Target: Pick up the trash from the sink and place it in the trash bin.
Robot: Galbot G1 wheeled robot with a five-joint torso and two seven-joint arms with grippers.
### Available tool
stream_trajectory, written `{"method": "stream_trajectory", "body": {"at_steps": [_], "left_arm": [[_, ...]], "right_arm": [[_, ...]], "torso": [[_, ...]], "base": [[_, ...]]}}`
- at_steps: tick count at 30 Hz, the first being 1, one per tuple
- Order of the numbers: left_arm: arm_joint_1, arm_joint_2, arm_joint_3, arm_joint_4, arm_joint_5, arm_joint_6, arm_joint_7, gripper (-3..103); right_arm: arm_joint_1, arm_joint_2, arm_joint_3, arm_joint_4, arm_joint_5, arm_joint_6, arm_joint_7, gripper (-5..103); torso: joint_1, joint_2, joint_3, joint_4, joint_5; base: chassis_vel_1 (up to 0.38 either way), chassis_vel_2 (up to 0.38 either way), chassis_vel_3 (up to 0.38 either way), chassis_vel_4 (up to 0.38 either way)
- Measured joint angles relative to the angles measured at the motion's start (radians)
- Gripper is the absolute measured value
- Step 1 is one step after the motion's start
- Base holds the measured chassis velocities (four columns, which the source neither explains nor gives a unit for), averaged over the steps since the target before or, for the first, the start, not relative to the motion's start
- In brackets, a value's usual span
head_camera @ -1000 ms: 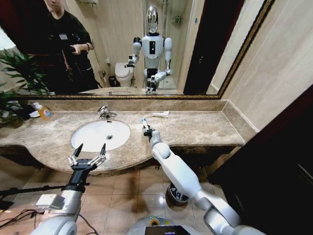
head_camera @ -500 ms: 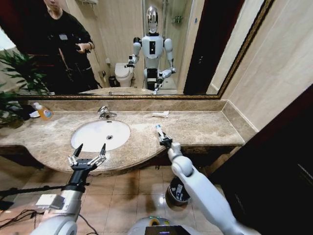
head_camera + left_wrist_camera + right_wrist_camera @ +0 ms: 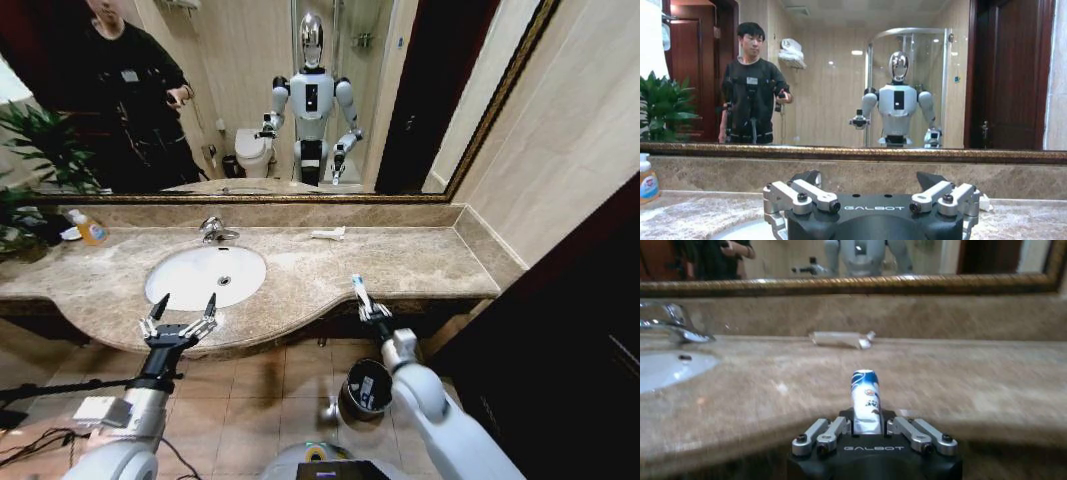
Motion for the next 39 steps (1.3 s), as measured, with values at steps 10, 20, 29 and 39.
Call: {"method": "stream_trajectory", "body": {"at_steps": [10, 20, 29, 39], "left_arm": [[0.000, 0.000, 0.000, 0.000, 0.000, 0.000, 0.000, 100], [0.000, 0.000, 0.000, 0.000, 0.000, 0.000, 0.000, 100], [0.000, 0.000, 0.000, 0.000, 0.000, 0.000, 0.000, 100], [0.000, 0.000, 0.000, 0.000, 0.000, 0.000, 0.000, 100]], "right_arm": [[-0.147, 0.045, 0.125, -0.080, -0.002, 0.129, -0.088, 22], [-0.030, 0.116, 0.098, -0.490, -0.043, 0.273, -0.155, 22], [0.182, 0.170, 0.030, -1.009, -0.068, 0.435, -0.153, 22], [0.311, 0.235, 0.030, -1.292, -0.066, 0.490, -0.236, 22]], "torso": [[0.000, 0.000, 0.000, 0.0000, 0.0000], [0.000, 0.000, 0.000, 0.0001, 0.0000], [0.000, 0.000, 0.000, 0.0002, -0.0001], [0.000, 0.000, 0.000, 0.0001, -0.0004]], "base": [[0.000, 0.000, 0.000, 0.000], [0.000, 0.000, 0.000, 0.000], [0.000, 0.000, 0.000, 0.000], [0.000, 0.000, 0.000, 0.000]]}}
